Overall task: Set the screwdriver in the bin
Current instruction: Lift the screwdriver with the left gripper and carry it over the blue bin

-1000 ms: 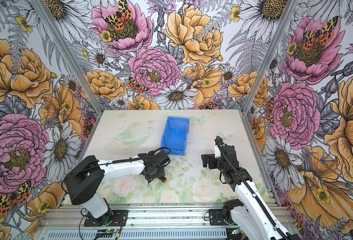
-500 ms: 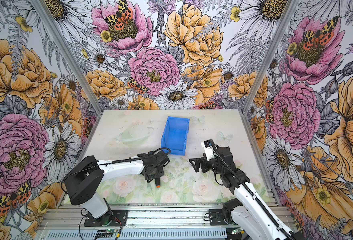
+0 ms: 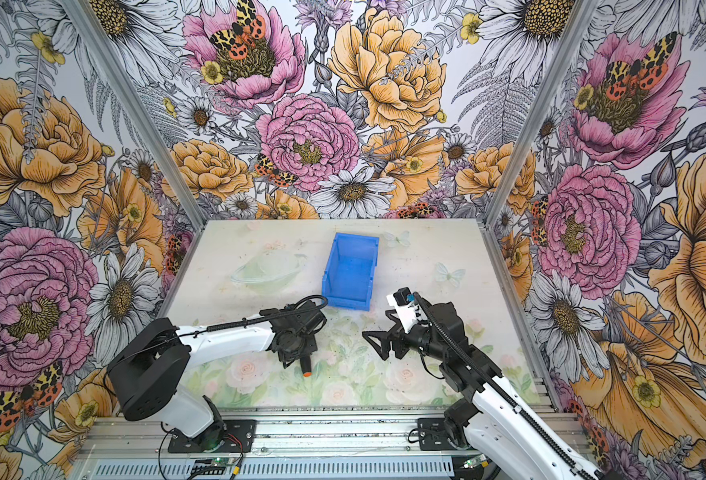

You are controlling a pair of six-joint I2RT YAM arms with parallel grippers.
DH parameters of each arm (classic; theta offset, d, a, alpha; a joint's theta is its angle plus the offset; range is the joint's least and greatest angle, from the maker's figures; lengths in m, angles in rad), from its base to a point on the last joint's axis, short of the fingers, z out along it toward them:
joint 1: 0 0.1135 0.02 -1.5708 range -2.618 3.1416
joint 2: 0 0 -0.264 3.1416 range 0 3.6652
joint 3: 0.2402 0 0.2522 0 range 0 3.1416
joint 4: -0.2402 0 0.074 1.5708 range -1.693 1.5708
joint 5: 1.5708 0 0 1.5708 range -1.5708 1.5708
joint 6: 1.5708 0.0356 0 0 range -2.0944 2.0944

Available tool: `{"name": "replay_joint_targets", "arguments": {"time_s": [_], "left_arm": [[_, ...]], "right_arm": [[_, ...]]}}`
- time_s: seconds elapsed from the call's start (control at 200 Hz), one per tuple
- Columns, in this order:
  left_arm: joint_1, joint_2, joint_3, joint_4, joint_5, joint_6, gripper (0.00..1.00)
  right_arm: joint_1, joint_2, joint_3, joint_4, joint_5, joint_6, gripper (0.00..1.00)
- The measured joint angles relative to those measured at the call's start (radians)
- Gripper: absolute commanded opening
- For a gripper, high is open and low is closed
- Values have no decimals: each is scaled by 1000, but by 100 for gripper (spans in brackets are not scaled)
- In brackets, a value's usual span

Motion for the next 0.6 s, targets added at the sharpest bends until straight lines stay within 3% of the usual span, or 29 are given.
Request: {"name": "replay_joint_targets", "arguments": {"time_s": [0.325,0.601], "left_arm": [[138,-211,58,-64,-30,115,1],[230,-119,330,-79,-25,313,2]], "right_arm": [[5,94,0,4,58,-12,99],[9,177,81,5,162,-15,99]]}}
